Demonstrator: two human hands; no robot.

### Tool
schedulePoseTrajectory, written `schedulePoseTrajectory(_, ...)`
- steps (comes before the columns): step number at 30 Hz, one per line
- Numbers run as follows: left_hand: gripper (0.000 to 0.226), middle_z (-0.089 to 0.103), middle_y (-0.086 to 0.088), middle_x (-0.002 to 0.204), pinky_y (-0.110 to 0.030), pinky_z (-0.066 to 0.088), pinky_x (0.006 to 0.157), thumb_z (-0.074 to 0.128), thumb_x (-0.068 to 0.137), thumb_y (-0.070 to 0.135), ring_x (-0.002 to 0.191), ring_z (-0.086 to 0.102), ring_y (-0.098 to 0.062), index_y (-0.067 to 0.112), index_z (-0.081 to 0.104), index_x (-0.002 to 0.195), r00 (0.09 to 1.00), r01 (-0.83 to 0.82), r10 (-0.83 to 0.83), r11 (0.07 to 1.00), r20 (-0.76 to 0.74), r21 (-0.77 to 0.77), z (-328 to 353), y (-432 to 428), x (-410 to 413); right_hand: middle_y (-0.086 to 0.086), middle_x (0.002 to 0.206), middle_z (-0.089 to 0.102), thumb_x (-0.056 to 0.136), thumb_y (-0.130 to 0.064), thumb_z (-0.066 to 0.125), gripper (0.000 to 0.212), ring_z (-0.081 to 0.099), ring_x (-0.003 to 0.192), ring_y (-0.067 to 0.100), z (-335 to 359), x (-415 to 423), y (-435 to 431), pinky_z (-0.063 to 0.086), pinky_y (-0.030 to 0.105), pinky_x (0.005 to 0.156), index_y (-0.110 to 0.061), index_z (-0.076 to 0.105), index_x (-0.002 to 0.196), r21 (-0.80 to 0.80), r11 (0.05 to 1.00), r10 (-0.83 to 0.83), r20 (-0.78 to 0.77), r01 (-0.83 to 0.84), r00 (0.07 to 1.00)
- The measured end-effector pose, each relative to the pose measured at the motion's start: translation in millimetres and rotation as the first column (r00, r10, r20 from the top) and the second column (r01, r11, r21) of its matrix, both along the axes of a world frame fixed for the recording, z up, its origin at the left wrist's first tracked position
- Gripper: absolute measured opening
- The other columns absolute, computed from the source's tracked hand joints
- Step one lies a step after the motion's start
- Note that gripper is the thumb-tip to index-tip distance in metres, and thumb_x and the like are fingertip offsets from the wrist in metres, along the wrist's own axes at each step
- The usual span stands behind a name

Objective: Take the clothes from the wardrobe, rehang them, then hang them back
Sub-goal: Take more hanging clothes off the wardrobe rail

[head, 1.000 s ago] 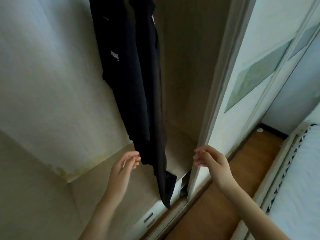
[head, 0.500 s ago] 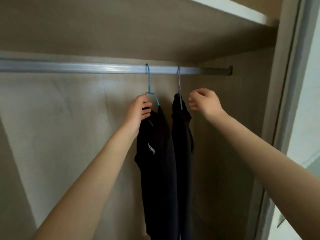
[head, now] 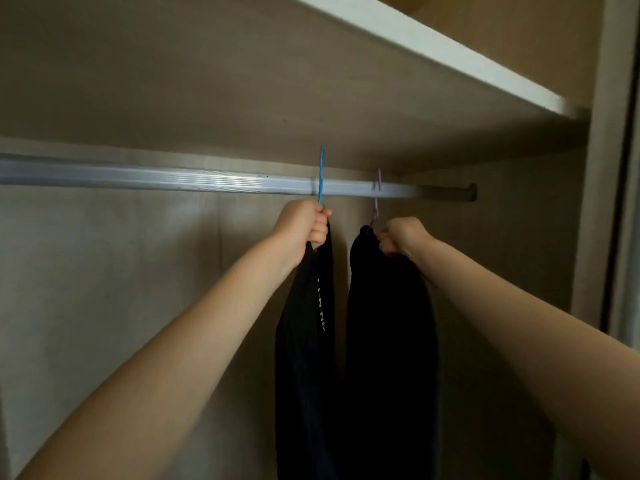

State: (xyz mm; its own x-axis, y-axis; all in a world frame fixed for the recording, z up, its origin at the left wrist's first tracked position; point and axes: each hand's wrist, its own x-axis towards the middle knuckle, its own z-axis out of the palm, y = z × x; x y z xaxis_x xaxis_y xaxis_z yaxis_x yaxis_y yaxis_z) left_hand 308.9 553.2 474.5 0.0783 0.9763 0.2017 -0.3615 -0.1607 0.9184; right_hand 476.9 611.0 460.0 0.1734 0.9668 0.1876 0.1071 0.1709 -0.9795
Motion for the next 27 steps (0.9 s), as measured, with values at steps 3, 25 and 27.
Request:
schedulePoseTrajectory(3,0.033,0.027,0.010,0.031,-0.014,0.016,0.024,0.028,0.099,0.008,0.022,0.021,-0.001,0.007,0.049,0.074,0.986,-0.021,0.037,0.995,-0.165,0.096,2,5,-6,0.002,0.025,0.042,0.097,0.007,0.034,0.036,0.033,0.015,0.008,3,3,2,0.020,0.008,0.025,0.000,0.045,0.063,-0.013,1.000,-0.010,-0.117,0.008,0.993)
schedulePoseTrajectory(25,0.028,0.027,0.012,0.037,-0.013,0.016,0.028,0.031,0.096,0.006,0.028,0.020,-0.001,0.005,0.055,0.081,0.946,0.090,-0.033,0.983,-0.323,0.163,-19,8,-42,0.002,0.059,0.047,0.097,-0.004,0.042,0.032,0.042,0.047,0.010,-41,-3,21,0.034,0.012,0.032,-0.011,0.048,0.067,-0.085,0.994,-0.057,0.177,0.073,0.983)
schedulePoseTrajectory(27,0.027,0.026,0.012,0.037,-0.013,0.016,0.028,0.032,0.096,0.006,0.028,0.019,-0.001,0.006,0.054,0.081,0.945,0.105,-0.042,0.979,-0.325,0.177,-23,0,-43,0.002,0.049,0.045,0.097,-0.002,0.041,0.032,0.040,0.032,0.007,-56,3,15,0.030,0.013,0.027,-0.008,0.050,0.067,-0.118,0.990,-0.067,0.099,0.078,0.993)
